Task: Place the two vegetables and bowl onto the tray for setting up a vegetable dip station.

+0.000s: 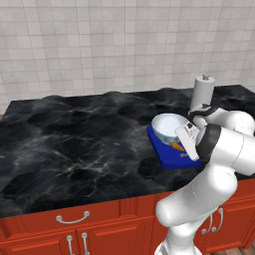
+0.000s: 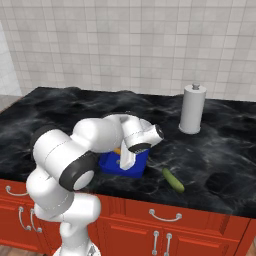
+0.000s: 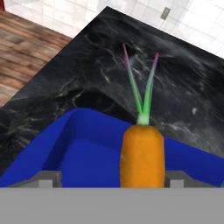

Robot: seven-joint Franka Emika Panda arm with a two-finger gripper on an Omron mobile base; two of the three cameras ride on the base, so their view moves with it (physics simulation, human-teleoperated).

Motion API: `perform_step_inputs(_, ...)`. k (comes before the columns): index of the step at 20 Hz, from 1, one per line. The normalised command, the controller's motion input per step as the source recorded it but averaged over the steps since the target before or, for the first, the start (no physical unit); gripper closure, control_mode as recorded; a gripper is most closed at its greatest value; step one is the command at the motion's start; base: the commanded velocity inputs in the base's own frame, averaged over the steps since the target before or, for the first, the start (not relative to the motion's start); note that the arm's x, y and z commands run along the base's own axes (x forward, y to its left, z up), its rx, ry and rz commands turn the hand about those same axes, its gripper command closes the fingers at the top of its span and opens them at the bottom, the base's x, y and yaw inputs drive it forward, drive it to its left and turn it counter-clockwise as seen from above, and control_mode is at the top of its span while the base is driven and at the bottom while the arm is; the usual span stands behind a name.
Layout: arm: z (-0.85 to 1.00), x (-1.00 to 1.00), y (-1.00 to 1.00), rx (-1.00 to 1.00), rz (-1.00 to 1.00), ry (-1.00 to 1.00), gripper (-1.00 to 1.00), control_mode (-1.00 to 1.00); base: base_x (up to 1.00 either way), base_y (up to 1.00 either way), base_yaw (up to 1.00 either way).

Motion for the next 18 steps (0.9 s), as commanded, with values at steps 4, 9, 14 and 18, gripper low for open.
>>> perform_step_inputs(4, 0.0, 0.0, -0.01, 0.01, 0.0, 0.0, -1.0, -1.0, 0.0, 0.0, 0.0)
perform_step_inputs(9, 0.0, 0.0, 0.0, 0.0, 0.0, 0.0, -1.0, -1.0, 0.0, 0.0, 0.0)
perform_step_inputs(14, 0.0, -0.02, 0.0, 0.0, 0.0, 0.0, -1.0, -1.0, 0.0, 0.0, 0.0)
perform_step_inputs(18, 0.0, -0.01, 0.0, 0.0, 0.0, 0.0, -1.0, -1.0, 0.0, 0.0, 0.0)
